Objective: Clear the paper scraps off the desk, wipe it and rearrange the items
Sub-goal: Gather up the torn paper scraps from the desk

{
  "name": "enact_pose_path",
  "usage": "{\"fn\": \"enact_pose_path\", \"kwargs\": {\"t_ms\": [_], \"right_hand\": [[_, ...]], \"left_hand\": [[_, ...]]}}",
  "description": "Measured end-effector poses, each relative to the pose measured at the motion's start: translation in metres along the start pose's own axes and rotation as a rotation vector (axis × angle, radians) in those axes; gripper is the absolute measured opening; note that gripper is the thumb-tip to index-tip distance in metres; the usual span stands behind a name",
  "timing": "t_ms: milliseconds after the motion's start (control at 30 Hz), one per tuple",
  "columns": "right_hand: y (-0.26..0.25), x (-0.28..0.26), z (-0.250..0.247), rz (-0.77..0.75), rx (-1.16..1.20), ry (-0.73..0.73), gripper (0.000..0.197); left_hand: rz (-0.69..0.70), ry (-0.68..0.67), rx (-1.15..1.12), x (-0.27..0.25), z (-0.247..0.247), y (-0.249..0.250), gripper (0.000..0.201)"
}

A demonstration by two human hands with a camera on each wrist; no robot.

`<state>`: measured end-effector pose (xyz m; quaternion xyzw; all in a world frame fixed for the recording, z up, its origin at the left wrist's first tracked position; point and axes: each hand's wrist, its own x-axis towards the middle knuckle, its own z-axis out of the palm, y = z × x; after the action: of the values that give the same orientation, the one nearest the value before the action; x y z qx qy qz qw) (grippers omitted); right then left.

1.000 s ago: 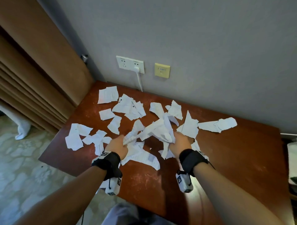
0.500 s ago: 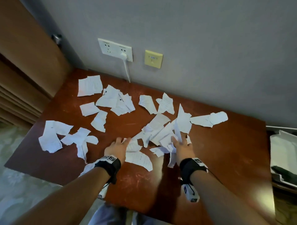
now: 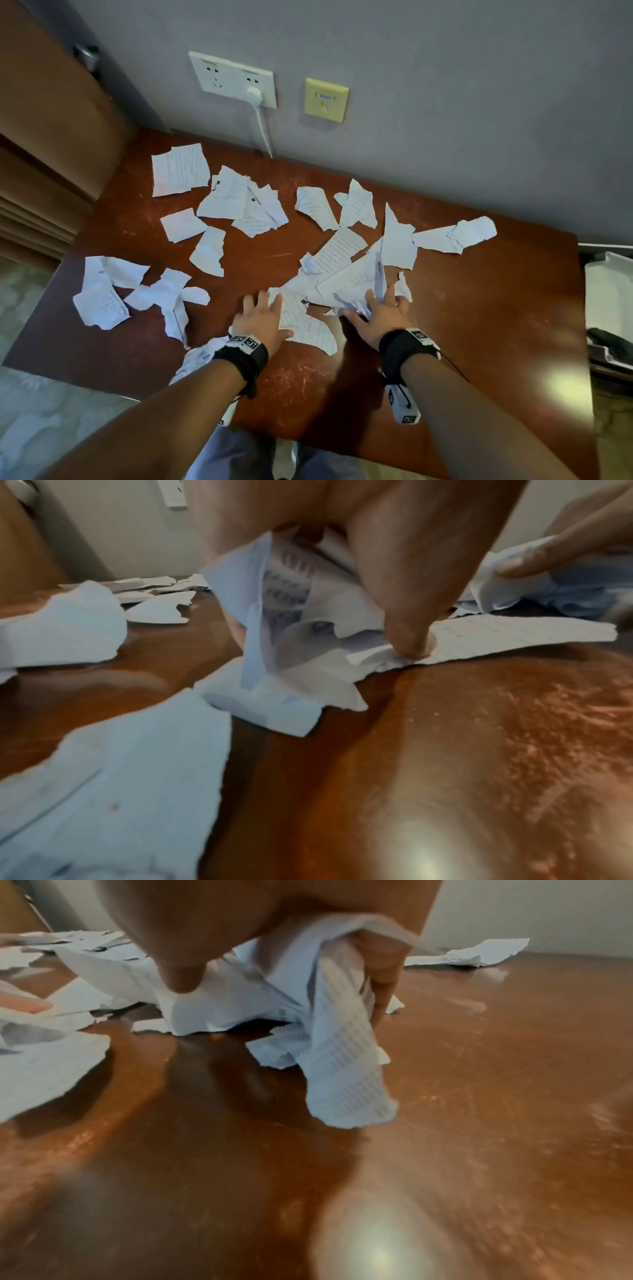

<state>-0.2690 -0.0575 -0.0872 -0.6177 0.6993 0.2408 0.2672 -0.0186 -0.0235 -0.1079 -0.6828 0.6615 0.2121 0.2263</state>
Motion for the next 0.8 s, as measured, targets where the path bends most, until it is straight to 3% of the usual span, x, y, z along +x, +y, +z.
{"fn": "enact_pose_path", "kwargs": {"t_ms": [67, 133, 567, 800], "right_hand": [[-0.006, 0.002, 0.001, 0.017, -0.019, 0.010, 0.084], [-0.010, 0.006, 0.003, 0.036, 0.003, 0.030, 0.072], [-0.022, 0.006, 0.016, 0.047, 0.042, 0.117, 0.023], [-0.014, -0.004, 0.021, -0.081, -0.083, 0.100, 0.026]], "left_hand": [[-0.009, 0.000, 0.025, 0.000, 0.000, 0.002, 0.089], [-0.006, 0.005, 0.049, 0.001, -0.002, 0.003, 0.088], [0.022, 0.063, -0.084, 0.014, -0.009, -0.013, 0.049], [0.051, 0.001, -0.049, 0.020, -0.031, -0.014, 0.031]]}}
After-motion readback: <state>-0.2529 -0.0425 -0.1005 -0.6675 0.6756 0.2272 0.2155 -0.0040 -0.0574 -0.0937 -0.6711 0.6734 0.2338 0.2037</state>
